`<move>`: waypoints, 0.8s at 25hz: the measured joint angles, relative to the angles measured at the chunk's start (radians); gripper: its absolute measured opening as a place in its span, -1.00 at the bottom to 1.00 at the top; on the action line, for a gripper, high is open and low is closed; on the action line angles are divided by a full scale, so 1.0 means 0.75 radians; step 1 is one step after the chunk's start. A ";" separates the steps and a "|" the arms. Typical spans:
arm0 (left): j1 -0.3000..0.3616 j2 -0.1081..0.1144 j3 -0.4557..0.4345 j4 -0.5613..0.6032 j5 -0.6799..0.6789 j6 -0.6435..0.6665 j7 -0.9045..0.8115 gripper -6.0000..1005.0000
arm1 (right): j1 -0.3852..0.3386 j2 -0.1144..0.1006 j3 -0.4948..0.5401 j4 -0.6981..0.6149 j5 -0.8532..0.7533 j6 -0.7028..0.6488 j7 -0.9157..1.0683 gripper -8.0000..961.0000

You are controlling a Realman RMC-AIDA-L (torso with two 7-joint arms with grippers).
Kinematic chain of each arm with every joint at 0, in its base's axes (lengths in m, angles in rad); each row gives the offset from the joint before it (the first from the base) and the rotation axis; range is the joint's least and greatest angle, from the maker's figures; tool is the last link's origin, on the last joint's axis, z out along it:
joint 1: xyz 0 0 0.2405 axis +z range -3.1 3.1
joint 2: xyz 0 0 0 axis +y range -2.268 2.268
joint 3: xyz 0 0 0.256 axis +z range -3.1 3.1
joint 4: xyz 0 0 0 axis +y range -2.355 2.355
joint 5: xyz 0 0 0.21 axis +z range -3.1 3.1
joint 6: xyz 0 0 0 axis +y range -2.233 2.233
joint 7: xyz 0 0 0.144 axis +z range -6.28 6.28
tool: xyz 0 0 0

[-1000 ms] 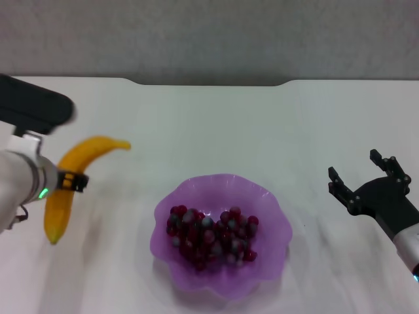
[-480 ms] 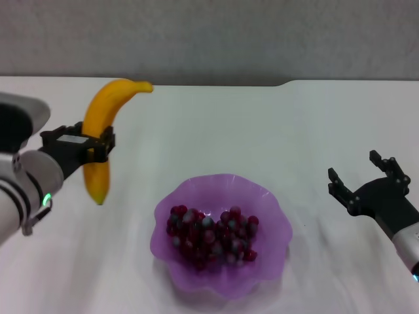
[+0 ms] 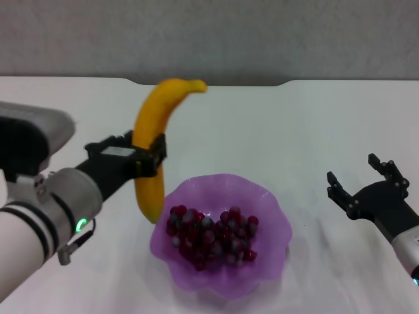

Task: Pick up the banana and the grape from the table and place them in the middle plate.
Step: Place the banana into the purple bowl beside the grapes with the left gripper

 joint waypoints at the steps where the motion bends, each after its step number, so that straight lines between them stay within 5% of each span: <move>1: -0.005 -0.002 0.008 -0.039 -0.009 0.062 0.003 0.09 | 0.001 0.000 0.000 0.000 0.000 0.000 0.000 0.80; 8: -0.098 -0.001 0.026 -0.088 -0.159 0.278 0.048 0.11 | 0.008 0.000 -0.014 -0.001 0.005 0.000 0.000 0.80; 20: -0.388 -0.007 0.031 0.140 -0.514 0.422 0.157 0.14 | 0.010 -0.002 -0.014 -0.001 0.000 0.001 0.000 0.80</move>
